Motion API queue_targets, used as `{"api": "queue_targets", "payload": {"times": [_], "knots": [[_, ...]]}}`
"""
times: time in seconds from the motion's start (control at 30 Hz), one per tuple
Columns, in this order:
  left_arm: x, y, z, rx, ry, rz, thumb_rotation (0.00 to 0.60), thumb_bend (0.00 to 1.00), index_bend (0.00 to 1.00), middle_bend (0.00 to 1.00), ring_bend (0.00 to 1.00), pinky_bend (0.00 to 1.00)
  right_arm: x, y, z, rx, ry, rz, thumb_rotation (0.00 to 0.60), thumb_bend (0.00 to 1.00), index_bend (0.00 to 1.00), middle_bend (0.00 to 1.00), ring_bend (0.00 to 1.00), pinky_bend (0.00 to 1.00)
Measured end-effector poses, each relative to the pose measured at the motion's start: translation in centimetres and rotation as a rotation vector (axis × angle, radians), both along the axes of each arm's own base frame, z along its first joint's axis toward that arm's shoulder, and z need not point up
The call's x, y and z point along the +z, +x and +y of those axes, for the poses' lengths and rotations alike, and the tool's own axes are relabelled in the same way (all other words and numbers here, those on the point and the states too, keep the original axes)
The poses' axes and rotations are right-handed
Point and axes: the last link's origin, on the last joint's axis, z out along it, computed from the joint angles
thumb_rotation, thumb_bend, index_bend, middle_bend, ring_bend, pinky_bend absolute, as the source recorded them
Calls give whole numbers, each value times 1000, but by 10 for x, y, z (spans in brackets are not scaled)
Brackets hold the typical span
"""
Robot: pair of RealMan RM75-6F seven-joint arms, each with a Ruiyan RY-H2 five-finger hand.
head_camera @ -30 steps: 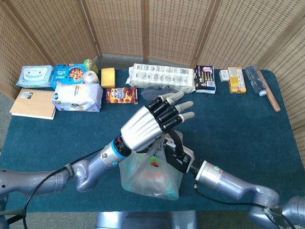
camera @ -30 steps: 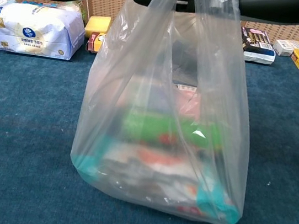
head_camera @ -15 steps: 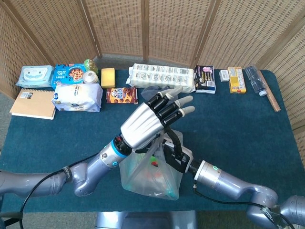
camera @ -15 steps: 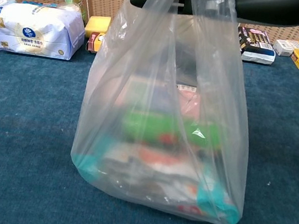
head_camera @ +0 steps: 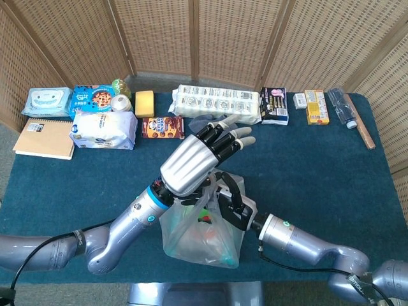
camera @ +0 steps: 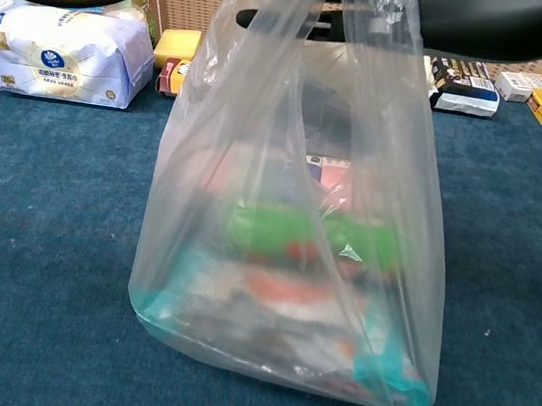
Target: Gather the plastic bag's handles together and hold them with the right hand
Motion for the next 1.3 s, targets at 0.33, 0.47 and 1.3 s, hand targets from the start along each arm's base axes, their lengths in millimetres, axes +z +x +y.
{"api": "queue_targets", "payload": {"times": [0.33, 0.47, 1.3], "knots": [[7, 0, -2, 67, -111, 16, 600, 0, 132, 165, 0, 192, -5, -2, -3, -3, 3, 14, 0, 105, 186, 232, 144, 92], [9, -2, -1, 86, -150, 27, 600, 0, 131, 165, 0, 192, -7, -2, -4, -8, 6, 13, 0, 104, 186, 234, 144, 92], [14, -2, 4, 120, -202, 88, 600, 0, 129, 166, 0, 191, -11, 7, -1, -3, 50, -12, 0, 109, 207, 348, 230, 170]]}}
